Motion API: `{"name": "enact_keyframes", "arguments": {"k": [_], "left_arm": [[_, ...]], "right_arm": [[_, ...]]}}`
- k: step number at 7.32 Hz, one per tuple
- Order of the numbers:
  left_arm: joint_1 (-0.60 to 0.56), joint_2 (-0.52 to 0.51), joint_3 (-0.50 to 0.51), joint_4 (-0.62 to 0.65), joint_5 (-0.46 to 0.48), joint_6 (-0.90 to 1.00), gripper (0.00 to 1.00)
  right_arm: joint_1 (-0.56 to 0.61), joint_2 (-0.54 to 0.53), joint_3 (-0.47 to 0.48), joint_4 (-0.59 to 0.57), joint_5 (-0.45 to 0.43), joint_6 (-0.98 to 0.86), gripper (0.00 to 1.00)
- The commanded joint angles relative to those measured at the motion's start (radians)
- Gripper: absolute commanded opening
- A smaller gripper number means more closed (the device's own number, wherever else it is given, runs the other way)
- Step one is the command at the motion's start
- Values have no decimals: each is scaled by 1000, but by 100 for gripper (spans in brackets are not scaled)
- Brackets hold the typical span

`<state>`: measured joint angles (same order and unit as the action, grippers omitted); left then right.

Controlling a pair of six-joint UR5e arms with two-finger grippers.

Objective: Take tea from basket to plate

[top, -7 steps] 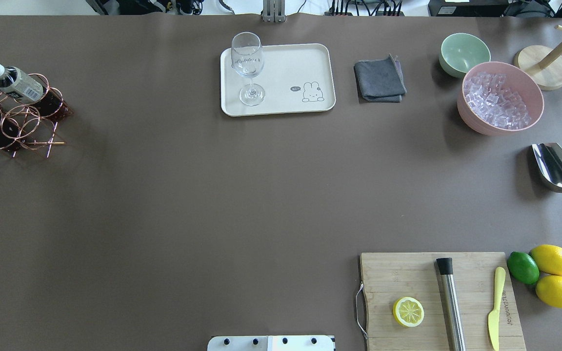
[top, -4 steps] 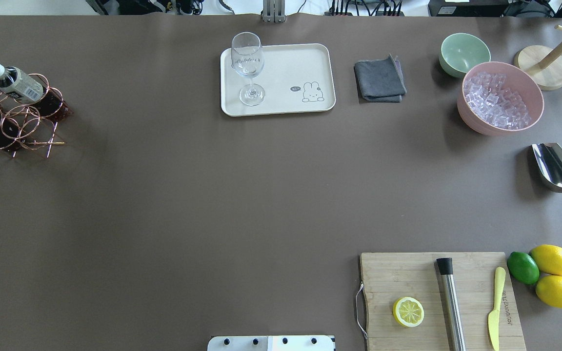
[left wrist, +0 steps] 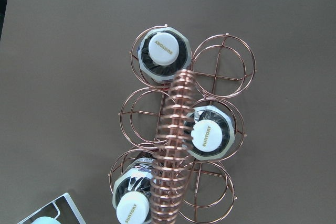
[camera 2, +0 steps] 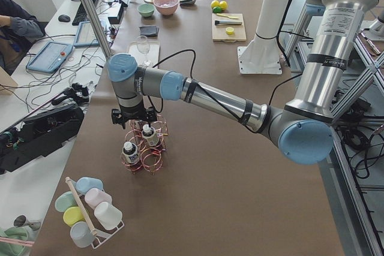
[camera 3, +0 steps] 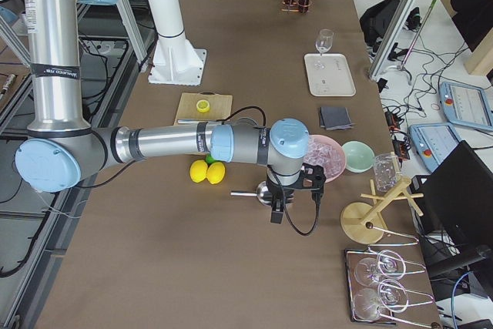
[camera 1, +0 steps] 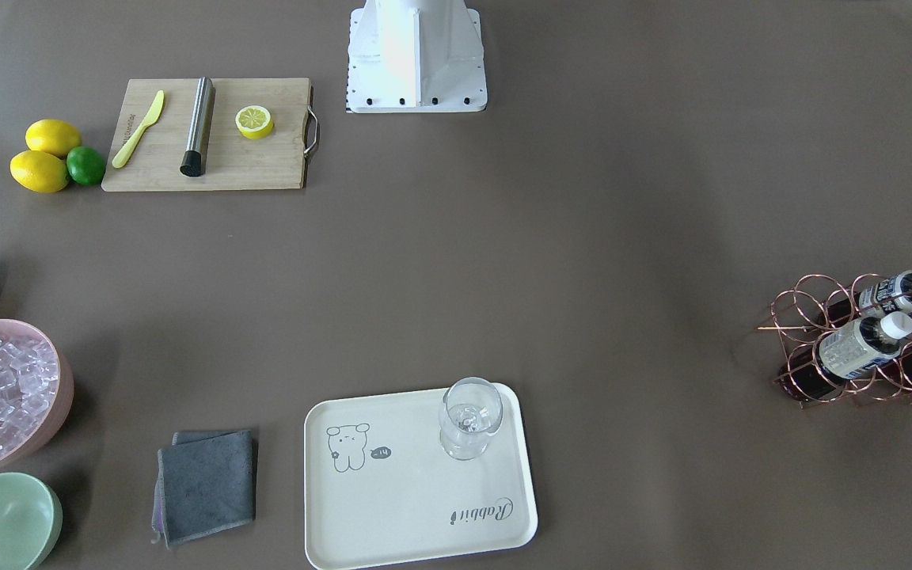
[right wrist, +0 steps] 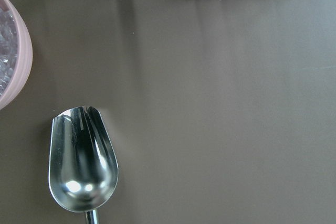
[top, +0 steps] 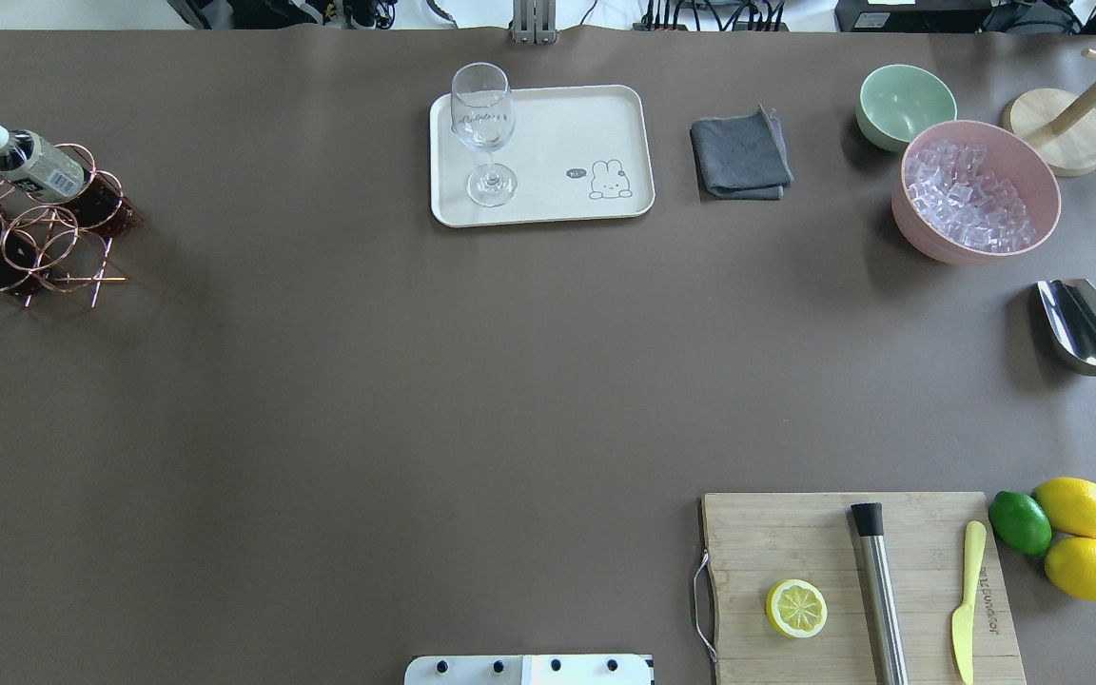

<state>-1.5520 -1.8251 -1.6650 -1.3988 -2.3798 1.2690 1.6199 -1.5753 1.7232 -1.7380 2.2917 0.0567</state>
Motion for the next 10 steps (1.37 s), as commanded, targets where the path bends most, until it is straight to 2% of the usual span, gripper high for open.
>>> {"name": "enact_keyframes", "arguments": {"k": [1,5,6,7,9,10], "left_arm": [[1,-26,2,1,-1,6,97],[29,-42,-2,7,-6,9,96],[41,-42,-5,6,-4,9,92],[41,-40,-7,4,-2,10,84],[38,-39,-7,12,4,10,10],[33,-40,-7,12,4,10,0]], "right_arm": [[0,0,1,1,0,0,100],[0,0,4,1,0,0,100],[0,0,4,0,0,0,100],[0,0,4,1,0,0,100],[2,-2,4,0,0,0,100],[2,-2,4,0,0,0,100]]}}
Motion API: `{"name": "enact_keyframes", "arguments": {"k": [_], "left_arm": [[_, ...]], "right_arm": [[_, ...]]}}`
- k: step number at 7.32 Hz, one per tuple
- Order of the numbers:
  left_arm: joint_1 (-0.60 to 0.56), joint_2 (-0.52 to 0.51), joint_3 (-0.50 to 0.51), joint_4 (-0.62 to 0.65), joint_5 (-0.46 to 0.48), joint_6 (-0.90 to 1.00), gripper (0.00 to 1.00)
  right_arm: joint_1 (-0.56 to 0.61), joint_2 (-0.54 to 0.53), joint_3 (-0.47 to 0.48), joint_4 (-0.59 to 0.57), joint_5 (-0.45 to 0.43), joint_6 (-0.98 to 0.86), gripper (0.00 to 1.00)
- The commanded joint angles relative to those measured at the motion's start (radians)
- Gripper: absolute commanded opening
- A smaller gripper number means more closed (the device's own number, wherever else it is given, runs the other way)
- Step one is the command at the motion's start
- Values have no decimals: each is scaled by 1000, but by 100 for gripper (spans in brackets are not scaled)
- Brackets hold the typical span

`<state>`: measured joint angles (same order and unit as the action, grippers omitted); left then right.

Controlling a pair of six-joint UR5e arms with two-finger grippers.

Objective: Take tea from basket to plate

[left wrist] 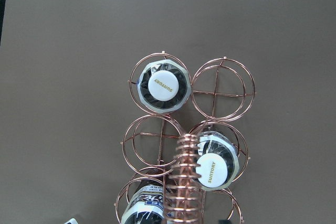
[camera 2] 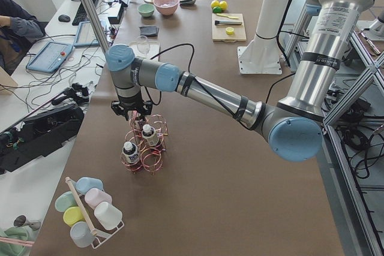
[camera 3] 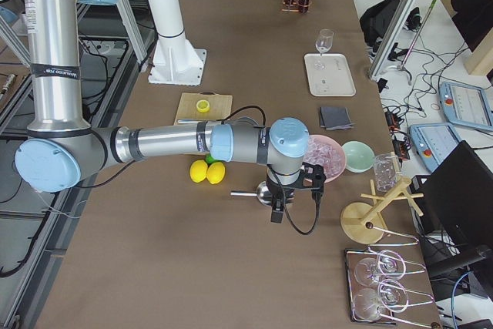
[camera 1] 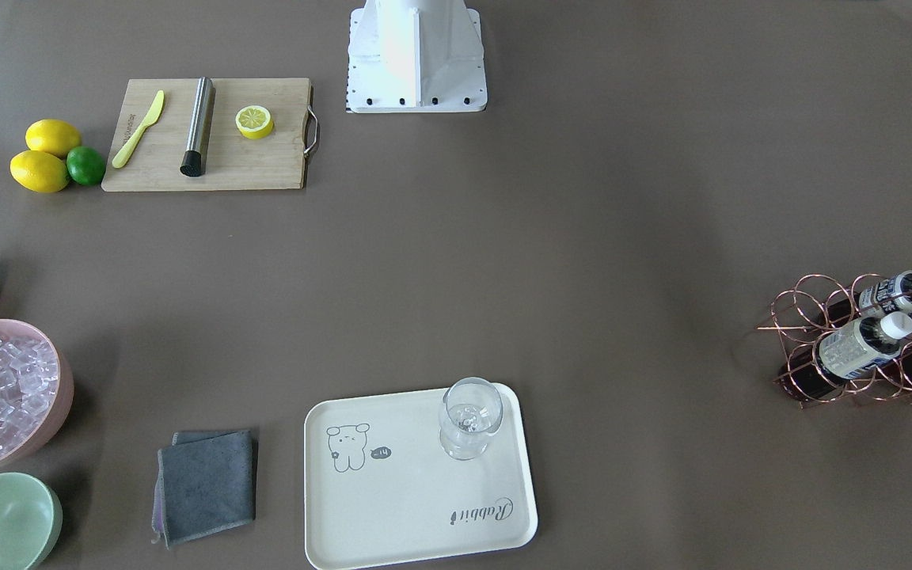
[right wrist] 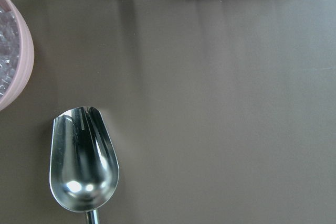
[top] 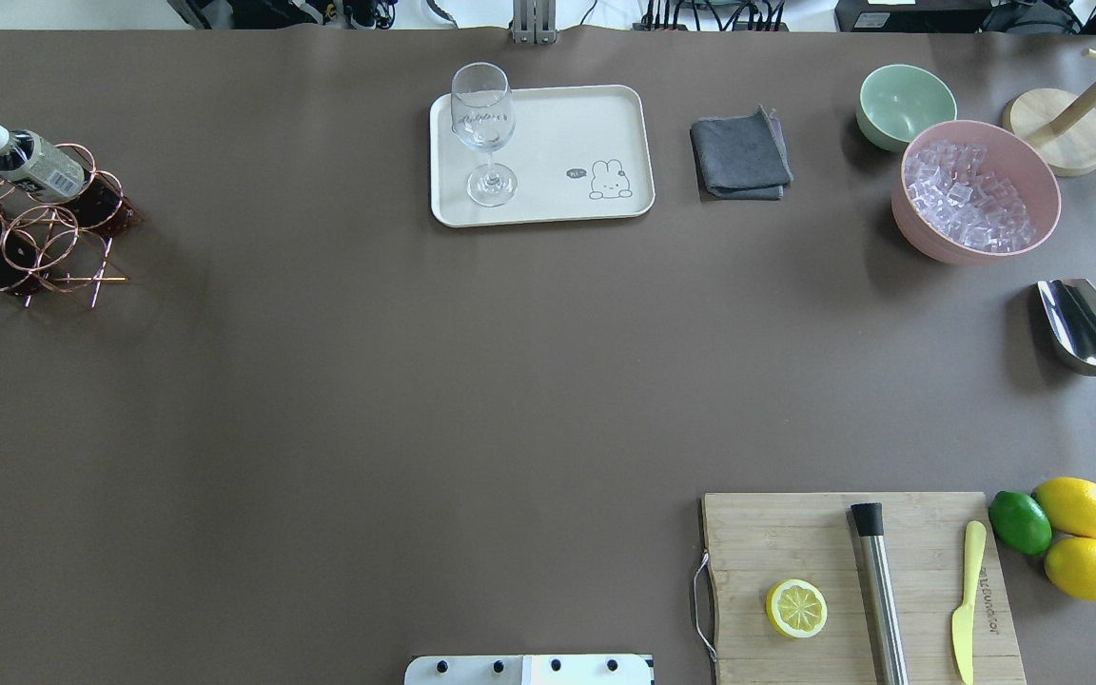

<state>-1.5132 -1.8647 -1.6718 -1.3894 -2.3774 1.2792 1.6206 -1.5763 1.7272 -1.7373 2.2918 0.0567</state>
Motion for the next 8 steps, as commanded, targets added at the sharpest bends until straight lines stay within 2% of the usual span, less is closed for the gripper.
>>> {"name": "enact_keyframes", "arguments": {"k": [1,3,5,8], "left_arm": [[-13,-2,-3,3,26,0,0],[-15,-14,-6,6,29,0,0],[-15,-51,-8,81,30,0,0],[-1,-117,-12,82,30,-1,0]], "right_arm": [[1,-1,0,-1,0,0,100],[1,-1,-1,-1,0,0,100],[2,-1,-3,-1,0,0,100],[7,-1,6,1,6,-8,100]]}}
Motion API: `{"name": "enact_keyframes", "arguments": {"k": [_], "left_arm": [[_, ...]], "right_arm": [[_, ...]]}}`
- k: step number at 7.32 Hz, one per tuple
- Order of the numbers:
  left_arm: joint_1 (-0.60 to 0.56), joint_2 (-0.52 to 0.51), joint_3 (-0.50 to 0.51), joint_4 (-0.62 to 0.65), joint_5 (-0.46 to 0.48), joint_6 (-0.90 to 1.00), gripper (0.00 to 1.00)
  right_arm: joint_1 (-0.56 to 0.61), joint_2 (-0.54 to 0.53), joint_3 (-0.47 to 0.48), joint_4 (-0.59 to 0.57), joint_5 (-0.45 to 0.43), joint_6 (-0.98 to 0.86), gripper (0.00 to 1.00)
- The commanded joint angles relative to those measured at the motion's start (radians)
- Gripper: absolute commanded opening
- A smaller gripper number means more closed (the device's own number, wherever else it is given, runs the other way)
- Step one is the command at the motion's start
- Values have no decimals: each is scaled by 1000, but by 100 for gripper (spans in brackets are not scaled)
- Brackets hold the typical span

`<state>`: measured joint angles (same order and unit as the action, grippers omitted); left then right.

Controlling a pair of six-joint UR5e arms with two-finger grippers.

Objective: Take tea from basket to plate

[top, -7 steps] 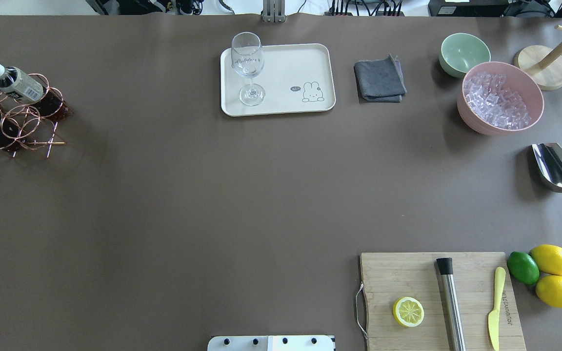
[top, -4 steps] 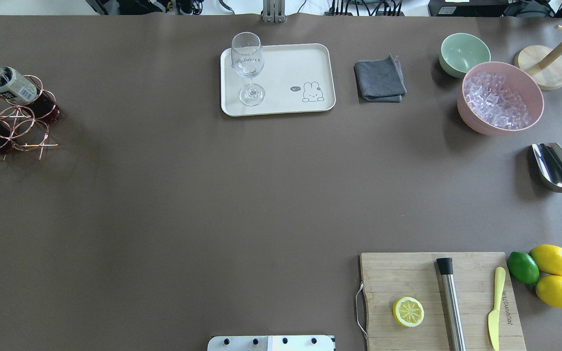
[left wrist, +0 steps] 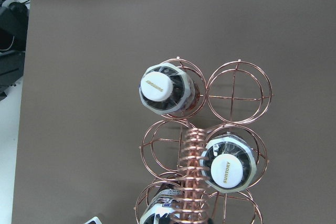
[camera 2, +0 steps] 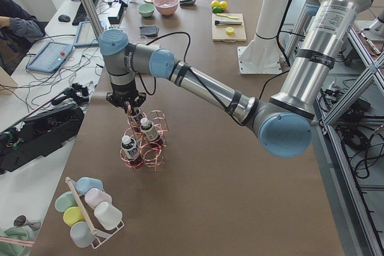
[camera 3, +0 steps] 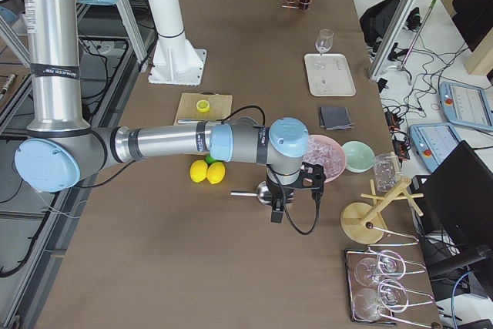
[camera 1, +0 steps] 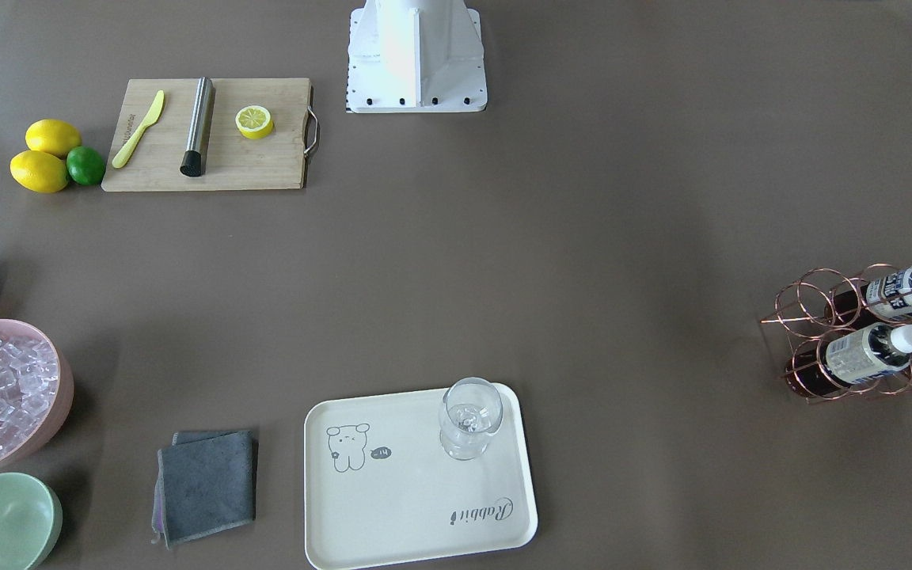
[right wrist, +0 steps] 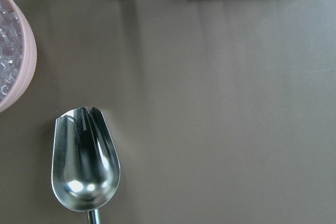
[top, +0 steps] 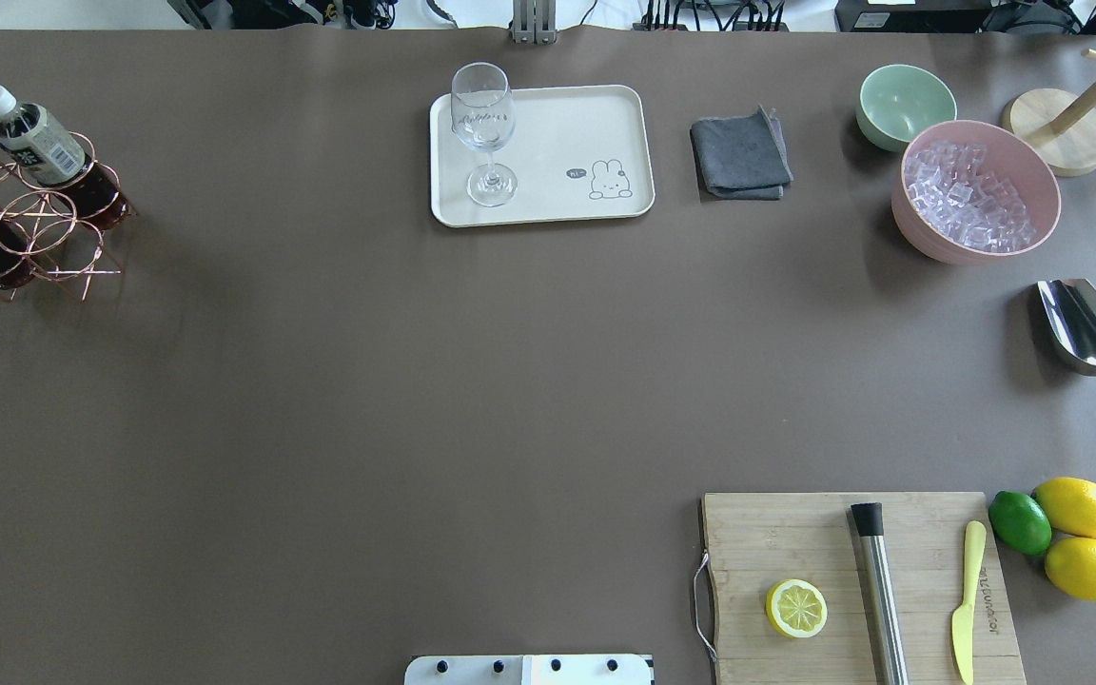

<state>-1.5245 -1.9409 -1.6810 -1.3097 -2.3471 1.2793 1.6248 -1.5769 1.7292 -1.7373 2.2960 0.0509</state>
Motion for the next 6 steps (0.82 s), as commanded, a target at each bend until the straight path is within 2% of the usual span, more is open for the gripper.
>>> {"name": "enact_keyframes", "arguments": {"k": [1,3,5,6], "left_arm": [[30,-47,-40,3,0,-8,0],[98,-58,-119,4,9,-85,0],[156,-82,-182,6,15,-231,0],[183,-93,-213,6,15,-298,0]], "right_arm": [[4,-8,6,1,3,0,100],[3,-8,4,45,6,-2,100],[-12,12,10,62,86,6,100],[-13,27,10,99,92,6,100]]}}
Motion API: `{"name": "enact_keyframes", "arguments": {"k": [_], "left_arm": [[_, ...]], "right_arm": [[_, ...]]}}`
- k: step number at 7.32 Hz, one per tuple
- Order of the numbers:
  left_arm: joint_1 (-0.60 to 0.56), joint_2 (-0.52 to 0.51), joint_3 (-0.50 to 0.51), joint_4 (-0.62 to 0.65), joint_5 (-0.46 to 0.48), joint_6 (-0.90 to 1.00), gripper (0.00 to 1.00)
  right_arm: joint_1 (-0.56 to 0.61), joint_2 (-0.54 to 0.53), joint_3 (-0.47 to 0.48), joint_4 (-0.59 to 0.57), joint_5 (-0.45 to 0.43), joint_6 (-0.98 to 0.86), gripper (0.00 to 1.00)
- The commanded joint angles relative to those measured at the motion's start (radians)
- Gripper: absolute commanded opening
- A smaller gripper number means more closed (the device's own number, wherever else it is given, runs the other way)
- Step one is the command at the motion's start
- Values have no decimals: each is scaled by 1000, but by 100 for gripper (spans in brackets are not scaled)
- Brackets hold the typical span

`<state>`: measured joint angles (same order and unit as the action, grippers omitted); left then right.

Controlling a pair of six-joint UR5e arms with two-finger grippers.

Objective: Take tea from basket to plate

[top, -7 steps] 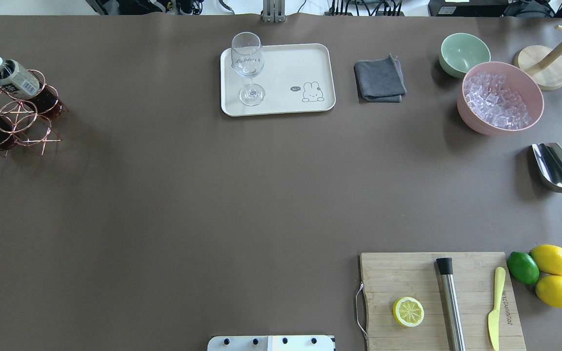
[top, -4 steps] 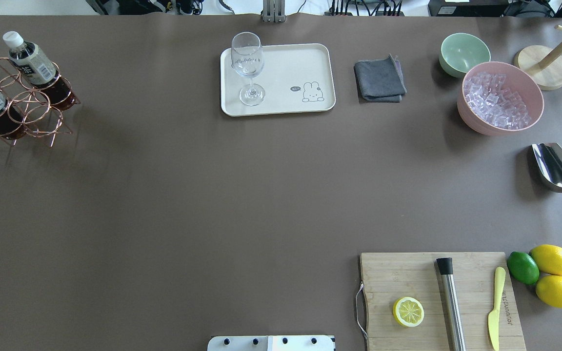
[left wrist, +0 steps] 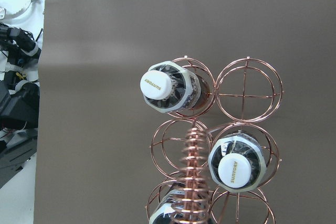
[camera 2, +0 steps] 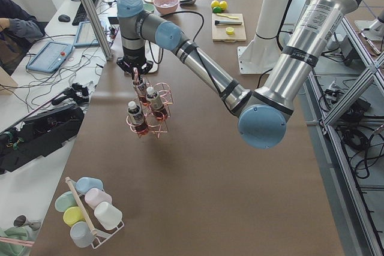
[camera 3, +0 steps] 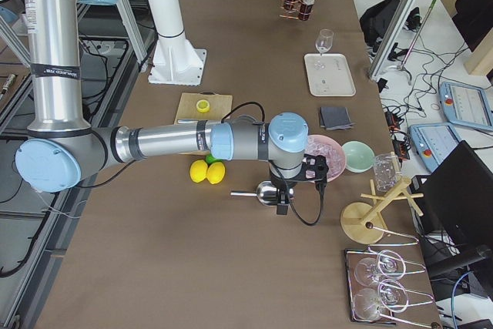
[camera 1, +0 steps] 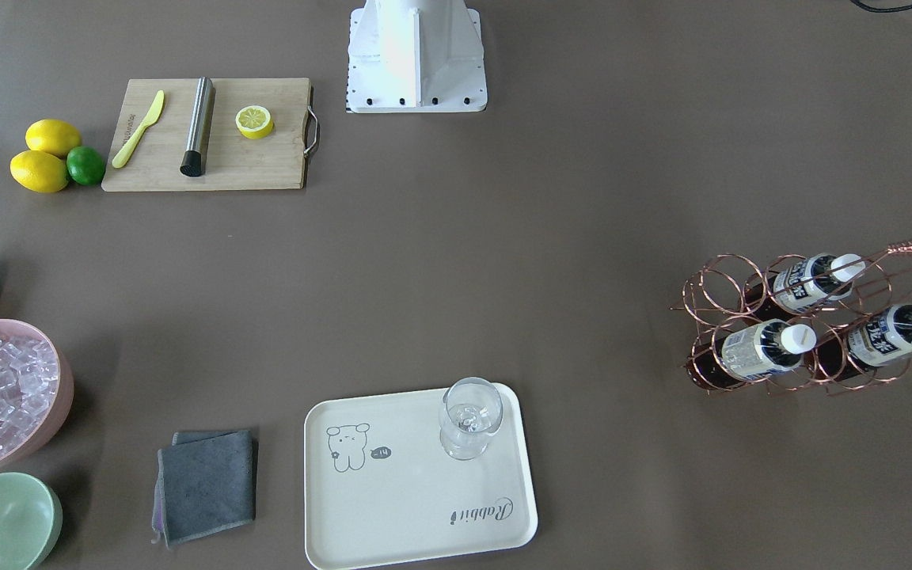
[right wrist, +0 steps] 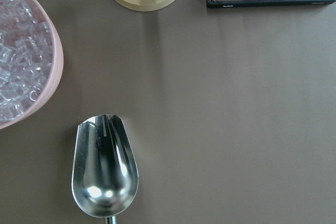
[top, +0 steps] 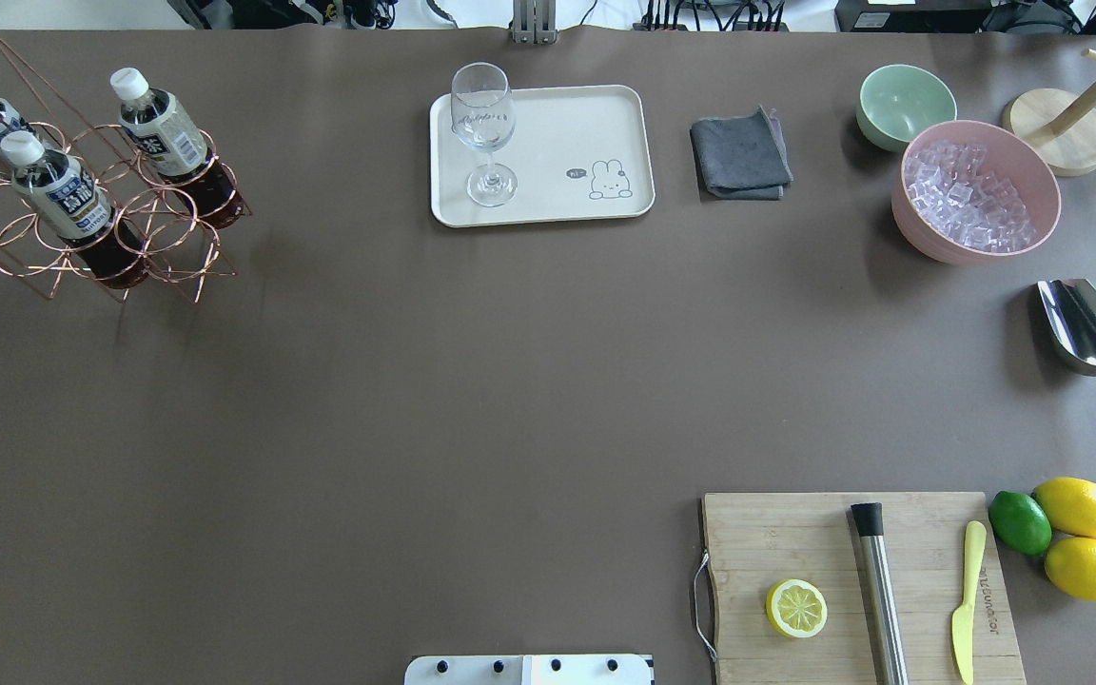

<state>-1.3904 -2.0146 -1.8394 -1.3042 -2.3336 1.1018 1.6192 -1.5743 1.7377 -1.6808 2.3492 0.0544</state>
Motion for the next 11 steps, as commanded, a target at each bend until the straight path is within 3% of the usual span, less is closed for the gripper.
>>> {"name": "enact_keyframes", "arguments": {"k": [1,3,6,8,11], "left_arm": [[69,-50,-67,0,2,-184,0],[106,-76,-134,14,13,-307,0],[174,-134,-192,36,14,-462,0],[229,-208,-223,87,16,-575,0],[361,-234,-288,91,71,-787,0]], "right_arm": [[-24,28,-12,161,67,2,100],[-106,28,-36,359,131,54,100],[-180,63,-47,596,133,256,100],[-211,117,-119,767,114,315,100],[-344,145,-142,1068,-34,604,100]]}}
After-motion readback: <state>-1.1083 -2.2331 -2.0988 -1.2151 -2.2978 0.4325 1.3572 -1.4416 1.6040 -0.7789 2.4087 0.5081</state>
